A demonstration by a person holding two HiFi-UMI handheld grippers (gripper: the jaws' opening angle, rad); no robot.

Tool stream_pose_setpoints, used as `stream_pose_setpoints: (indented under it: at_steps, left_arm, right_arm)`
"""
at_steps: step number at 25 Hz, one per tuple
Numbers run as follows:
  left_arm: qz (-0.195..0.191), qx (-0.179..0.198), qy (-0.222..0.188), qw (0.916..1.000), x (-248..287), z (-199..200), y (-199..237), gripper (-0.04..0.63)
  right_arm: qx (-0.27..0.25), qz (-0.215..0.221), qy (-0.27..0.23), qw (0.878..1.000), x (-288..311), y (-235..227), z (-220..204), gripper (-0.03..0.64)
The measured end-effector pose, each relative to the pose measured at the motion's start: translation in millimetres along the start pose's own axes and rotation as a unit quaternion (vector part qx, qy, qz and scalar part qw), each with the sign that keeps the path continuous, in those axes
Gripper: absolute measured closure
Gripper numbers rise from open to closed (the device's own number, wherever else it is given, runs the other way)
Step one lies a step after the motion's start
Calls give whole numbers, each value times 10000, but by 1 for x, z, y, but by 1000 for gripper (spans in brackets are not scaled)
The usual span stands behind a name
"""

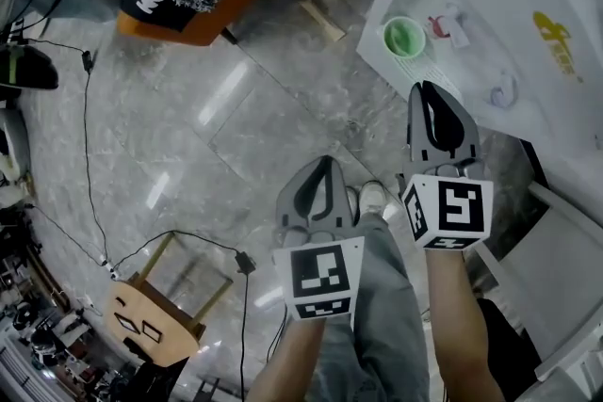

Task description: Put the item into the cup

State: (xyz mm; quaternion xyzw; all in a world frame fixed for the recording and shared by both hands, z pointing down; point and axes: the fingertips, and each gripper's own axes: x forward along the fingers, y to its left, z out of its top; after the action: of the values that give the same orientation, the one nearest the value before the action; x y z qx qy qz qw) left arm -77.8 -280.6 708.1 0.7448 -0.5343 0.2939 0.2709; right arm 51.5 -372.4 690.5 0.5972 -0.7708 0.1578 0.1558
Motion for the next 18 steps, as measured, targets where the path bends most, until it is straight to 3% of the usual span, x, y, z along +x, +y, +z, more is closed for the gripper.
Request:
stream_pose_setpoints:
  at_steps: [4,9,18]
  left_arm:
    - [92,-31,-99,9999,-8,11,7,581]
    - [285,-117,-333,9990,-34,40,18,582]
    - [65,88,-1010,9948,-96,107,-4,581]
  right_arm:
    - [242,226,-250,9991,-31,10,31,588]
    - [-109,425,-494,9978,-66,24,70,595]
    - [-269,269,-425,9984,-125,26,110,603]
